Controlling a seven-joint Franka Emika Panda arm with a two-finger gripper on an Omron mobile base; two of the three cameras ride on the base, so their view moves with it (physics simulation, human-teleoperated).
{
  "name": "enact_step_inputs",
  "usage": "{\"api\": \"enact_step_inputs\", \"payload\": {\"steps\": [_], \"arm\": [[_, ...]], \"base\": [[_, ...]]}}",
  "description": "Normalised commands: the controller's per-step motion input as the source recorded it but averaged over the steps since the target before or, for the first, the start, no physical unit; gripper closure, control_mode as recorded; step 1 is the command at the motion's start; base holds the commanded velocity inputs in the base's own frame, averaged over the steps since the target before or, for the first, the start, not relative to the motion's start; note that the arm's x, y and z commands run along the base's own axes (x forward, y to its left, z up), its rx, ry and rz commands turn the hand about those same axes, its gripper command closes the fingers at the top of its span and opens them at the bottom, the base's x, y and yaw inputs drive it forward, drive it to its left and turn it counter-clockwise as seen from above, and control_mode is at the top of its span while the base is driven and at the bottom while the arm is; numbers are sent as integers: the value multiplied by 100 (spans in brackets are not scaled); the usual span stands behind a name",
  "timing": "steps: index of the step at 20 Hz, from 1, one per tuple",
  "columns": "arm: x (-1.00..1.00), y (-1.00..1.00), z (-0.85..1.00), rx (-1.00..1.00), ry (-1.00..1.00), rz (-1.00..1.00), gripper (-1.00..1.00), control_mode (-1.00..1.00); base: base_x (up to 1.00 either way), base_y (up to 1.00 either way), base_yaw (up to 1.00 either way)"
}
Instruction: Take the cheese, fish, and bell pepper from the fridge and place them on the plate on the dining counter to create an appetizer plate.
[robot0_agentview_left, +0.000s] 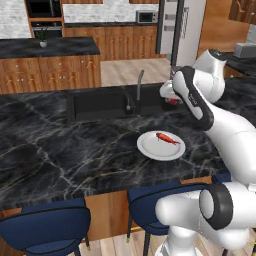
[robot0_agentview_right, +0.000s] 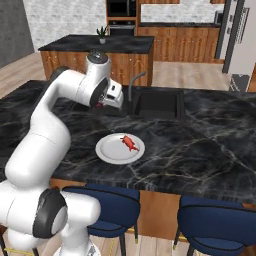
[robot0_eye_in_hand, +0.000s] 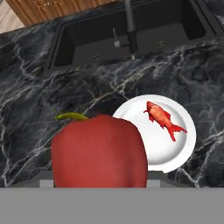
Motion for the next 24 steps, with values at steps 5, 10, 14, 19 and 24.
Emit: {"api": "enact_step_inputs", "payload": {"steps": [5,10,14,19,24], "arm": [[45,-8,-94,1,23,8,100,-100],[40,-17,-89,2,22,9,100,-100],[49,-8,-80,3,24,10,100,-100],[52,0,-78,3,24,10,100,-100],[58,-4,-78,3,22,10,100,-100]], "base": [[0,0,0],[0,0,0],[0,0,0],[0,0,0],[0,0,0]]}}
